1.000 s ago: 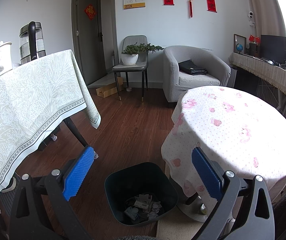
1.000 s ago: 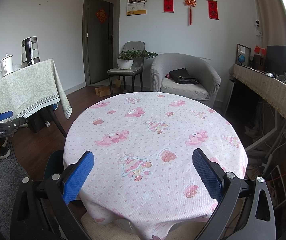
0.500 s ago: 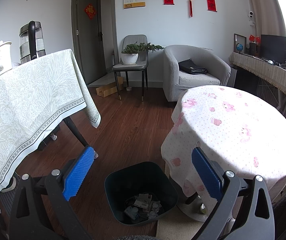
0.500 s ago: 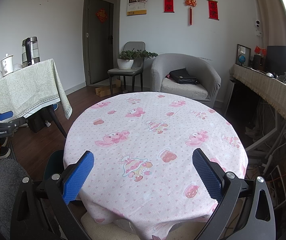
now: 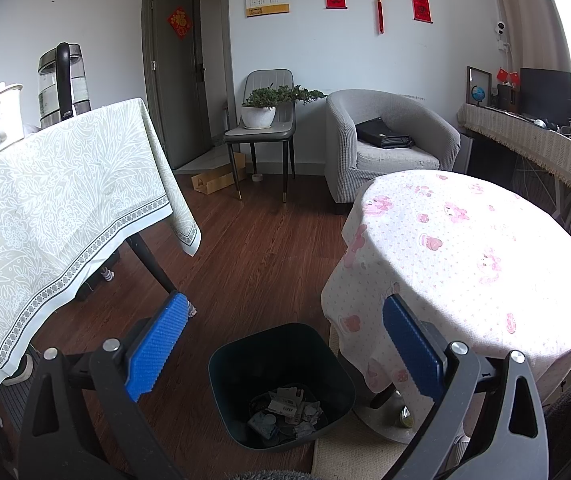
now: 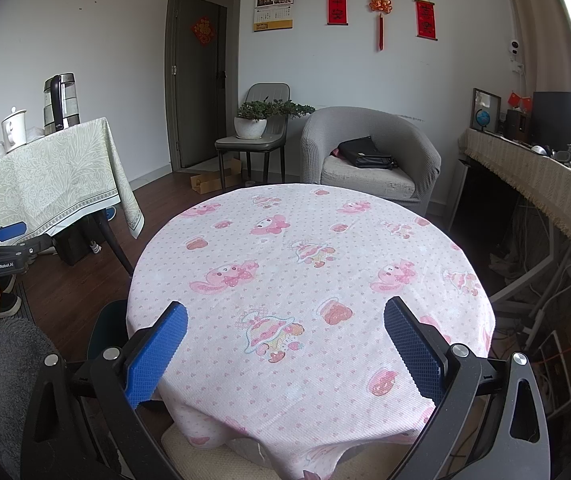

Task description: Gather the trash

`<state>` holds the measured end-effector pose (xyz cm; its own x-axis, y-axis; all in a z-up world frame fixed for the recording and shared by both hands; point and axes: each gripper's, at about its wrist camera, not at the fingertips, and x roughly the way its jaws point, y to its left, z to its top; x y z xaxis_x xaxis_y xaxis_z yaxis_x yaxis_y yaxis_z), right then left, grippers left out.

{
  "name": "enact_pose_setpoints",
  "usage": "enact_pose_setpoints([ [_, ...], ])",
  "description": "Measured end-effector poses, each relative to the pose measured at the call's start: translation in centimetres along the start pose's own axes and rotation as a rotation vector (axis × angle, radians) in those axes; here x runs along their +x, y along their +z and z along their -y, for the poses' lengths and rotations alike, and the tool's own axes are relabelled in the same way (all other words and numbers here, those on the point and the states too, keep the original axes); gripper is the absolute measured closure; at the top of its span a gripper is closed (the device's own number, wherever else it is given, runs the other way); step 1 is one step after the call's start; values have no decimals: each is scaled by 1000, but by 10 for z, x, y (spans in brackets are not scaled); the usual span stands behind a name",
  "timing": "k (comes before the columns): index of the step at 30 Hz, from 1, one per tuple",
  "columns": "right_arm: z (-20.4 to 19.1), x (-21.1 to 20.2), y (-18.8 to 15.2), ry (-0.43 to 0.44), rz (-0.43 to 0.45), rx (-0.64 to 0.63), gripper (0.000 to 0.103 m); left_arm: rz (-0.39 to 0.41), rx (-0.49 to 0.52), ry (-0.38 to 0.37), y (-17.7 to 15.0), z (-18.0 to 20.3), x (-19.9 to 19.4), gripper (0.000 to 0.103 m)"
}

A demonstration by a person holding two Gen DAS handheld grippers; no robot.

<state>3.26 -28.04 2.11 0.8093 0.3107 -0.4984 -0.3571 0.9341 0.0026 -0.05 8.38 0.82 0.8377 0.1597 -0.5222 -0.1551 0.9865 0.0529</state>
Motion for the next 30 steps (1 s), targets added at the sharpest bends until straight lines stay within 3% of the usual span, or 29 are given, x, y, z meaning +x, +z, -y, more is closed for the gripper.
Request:
enact_pose_setpoints([
  [30,0,0,0,0,0,-1,3,-12,8,5,-2,-3,2,3],
])
